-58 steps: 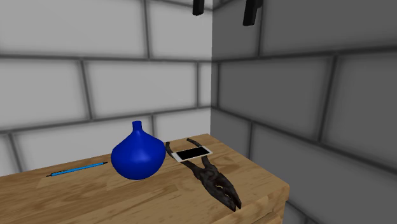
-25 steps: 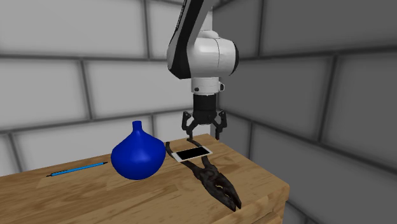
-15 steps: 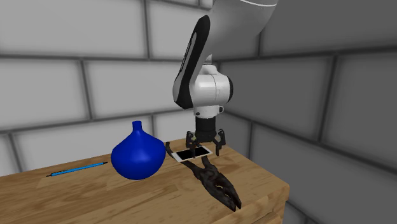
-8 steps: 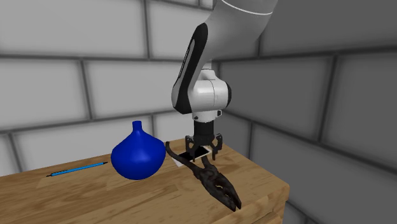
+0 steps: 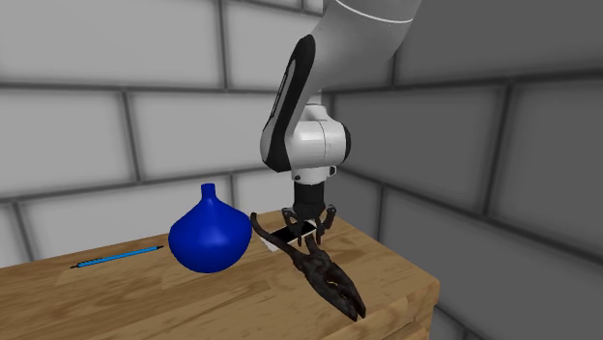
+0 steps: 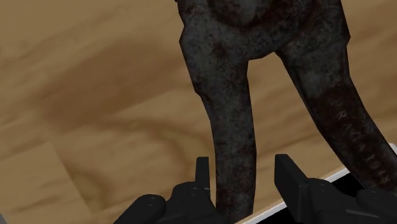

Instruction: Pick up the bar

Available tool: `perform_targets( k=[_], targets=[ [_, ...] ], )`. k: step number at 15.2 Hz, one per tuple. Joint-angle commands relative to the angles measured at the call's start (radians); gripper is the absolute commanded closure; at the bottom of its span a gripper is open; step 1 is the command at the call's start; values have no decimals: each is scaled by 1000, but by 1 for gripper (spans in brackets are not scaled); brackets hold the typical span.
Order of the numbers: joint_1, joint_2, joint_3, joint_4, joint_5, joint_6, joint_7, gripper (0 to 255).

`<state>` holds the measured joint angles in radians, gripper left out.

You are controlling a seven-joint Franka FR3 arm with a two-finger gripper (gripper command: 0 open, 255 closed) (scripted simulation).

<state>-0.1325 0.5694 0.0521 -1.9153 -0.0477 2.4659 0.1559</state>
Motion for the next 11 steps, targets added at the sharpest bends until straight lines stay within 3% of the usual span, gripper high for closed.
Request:
perform_targets(
  k=[1,11],
  targets=[
    [-4,0,-6,-16,-1,-7,1,255],
    [-8,-101,0,-21,6,-103,-4,255]
  ],
)
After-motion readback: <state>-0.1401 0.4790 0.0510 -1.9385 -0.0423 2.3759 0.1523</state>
